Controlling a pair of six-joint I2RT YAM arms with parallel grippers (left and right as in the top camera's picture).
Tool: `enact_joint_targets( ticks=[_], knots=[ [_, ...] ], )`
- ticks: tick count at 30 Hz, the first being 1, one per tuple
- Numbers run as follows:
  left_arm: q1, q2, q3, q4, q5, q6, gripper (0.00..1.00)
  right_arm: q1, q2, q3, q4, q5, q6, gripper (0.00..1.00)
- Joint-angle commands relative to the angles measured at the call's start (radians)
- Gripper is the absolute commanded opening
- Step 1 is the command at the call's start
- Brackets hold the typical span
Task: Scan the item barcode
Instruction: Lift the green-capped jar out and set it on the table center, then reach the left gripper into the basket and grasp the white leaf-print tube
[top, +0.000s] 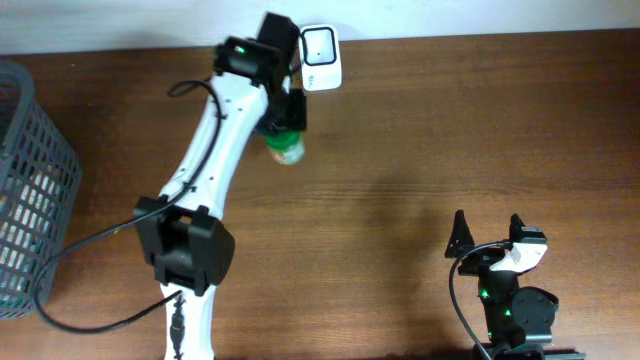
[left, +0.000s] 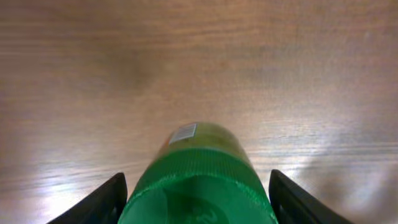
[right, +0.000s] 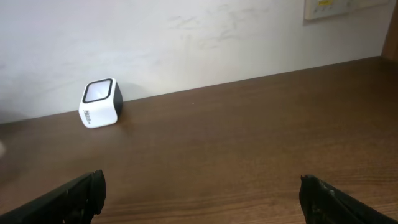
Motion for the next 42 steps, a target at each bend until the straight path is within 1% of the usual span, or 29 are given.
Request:
enact_joint_targets(
  ticks=[1,4,9,12,13,14,15,16,17,18,19,21,24,26,29,30,31,33,35,40,42],
  knots=[
    [-0.008,-0.016,-0.124,0.073,-0.002,-0.046,0.57,-0.005,-0.006,-0.005,-0.005,0.008,0.004,0.98],
    [-0.009,-0.016,-0.222,0.179,0.02,-0.07,0.57,-0.005,-0.006,-0.005,-0.005,0.008,0.004,0.98],
    [-0.012,-0.016,-0.295,0.243,0.007,-0.082,0.57,-0.005,-0.006,-0.005,-0.005,0.008,0.004,0.98],
    [-0.013,-0.016,-0.319,0.262,-0.045,-0.071,0.58,-0.006,-0.006,-0.005,-0.005,0.008,0.004,0.98],
    [-0.014,-0.016,-0.319,0.262,-0.053,-0.071,0.61,-0.006,-0.006,-0.005,-0.005,0.008,0.004,0.98],
    [-0.018,-0.016,-0.319,0.262,-0.059,-0.068,0.67,-0.006,-0.006,-0.005,-0.005,0.008,0.004,0.98],
    [-0.022,-0.016,-0.318,0.262,-0.06,-0.065,0.79,-0.006,-0.006,-0.005,-0.005,0.008,0.004,0.98],
    [-0.026,-0.016,-0.318,0.261,-0.057,-0.06,0.82,-0.006,-0.006,-0.005,-0.005,0.008,0.004,0.98],
    [-0.031,-0.016,-0.316,0.257,-0.056,-0.06,0.88,-0.006,-0.006,-0.005,-0.005,0.008,0.004,0.98],
    [-0.037,-0.016,-0.309,0.248,-0.056,-0.06,0.92,-0.005,-0.006,-0.005,-0.005,0.008,0.004,0.98],
    [-0.04,-0.018,-0.286,0.228,-0.056,-0.06,0.94,-0.005,-0.006,-0.005,-0.005,0.008,0.004,0.98],
    [-0.04,-0.022,-0.236,0.194,-0.058,-0.06,0.95,-0.006,-0.006,-0.005,-0.005,0.008,0.004,0.98],
    [-0.02,-0.045,-0.122,0.14,-0.064,-0.029,0.95,-0.005,-0.006,-0.005,-0.005,0.008,0.004,0.98],
    [0.005,-0.072,-0.031,0.106,-0.094,-0.011,0.95,-0.005,-0.006,-0.005,-0.005,0.008,0.004,0.98],
    [0.06,-0.122,0.107,0.054,-0.206,-0.011,0.96,-0.006,-0.006,-0.005,-0.005,0.008,0.004,0.98],
    [0.081,-0.138,0.145,0.038,-0.243,-0.011,0.97,-0.006,-0.006,-0.005,-0.005,0.008,0.004,0.98],
    [0.102,-0.154,0.176,0.025,-0.28,-0.011,1.0,-0.006,-0.006,-0.005,-0.005,0.008,0.004,0.98],
    [0.16,-0.193,0.232,0.005,-0.349,0.001,0.99,-0.006,-0.006,-0.005,-0.005,0.008,0.004,0.98],
    [0.238,-0.241,0.264,0.006,-0.377,0.035,0.99,-0.006,-0.006,-0.005,-0.005,0.008,0.004,0.98],
    [0.428,-0.322,0.27,-0.005,-0.381,0.034,0.99,-0.006,-0.006,-0.005,-0.005,0.008,0.004,0.98],
    [0.535,-0.334,0.27,-0.021,-0.381,0.025,0.99,-0.005,-0.006,-0.005,-0.005,0.008,0.004,0.98]
  ],
)
